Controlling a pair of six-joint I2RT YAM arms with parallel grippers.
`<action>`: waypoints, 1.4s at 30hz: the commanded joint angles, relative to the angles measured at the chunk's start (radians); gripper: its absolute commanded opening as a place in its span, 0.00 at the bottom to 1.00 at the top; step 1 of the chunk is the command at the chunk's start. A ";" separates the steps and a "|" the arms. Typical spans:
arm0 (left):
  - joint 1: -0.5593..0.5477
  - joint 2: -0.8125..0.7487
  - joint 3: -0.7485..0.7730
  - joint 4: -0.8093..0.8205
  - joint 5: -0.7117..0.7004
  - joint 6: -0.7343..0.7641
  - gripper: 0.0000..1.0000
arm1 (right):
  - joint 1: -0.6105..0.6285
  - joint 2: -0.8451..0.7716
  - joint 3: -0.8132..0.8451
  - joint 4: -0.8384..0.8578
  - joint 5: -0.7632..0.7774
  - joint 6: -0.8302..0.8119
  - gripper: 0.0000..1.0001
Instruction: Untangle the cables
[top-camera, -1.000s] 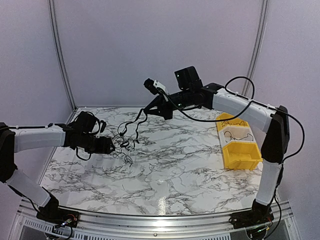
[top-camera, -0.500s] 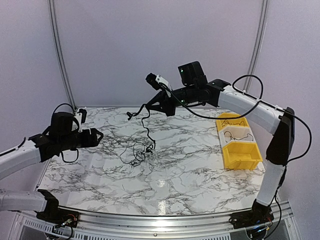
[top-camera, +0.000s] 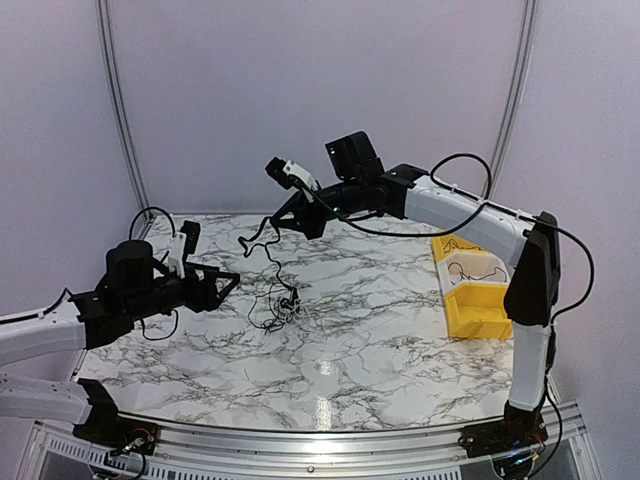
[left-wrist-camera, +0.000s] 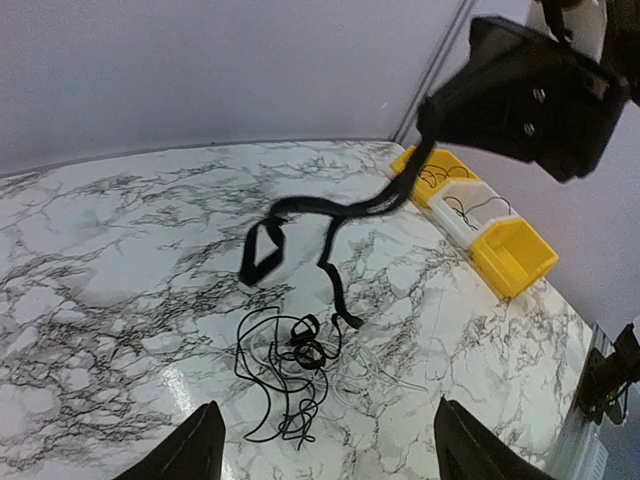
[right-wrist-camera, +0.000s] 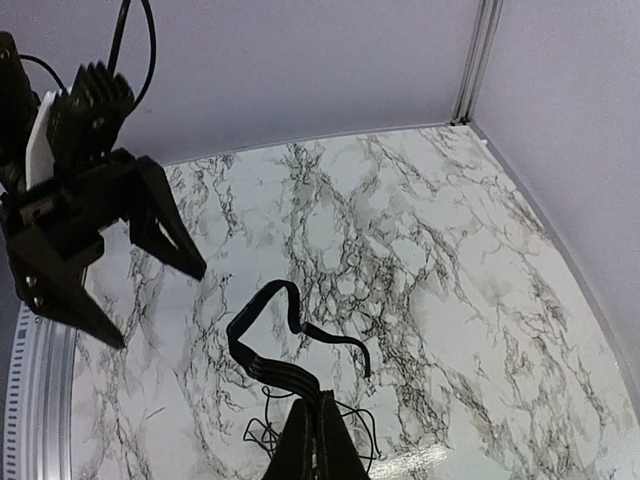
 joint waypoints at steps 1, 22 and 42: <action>-0.077 0.098 0.024 0.174 -0.001 0.106 0.74 | 0.017 -0.027 0.081 0.027 0.032 0.029 0.00; -0.139 0.895 0.243 0.839 -0.129 0.115 0.58 | 0.013 -0.102 0.195 -0.002 -0.068 -0.020 0.00; -0.138 0.946 0.213 0.872 -0.199 0.048 0.15 | -0.305 -0.221 0.367 0.024 -0.347 0.047 0.00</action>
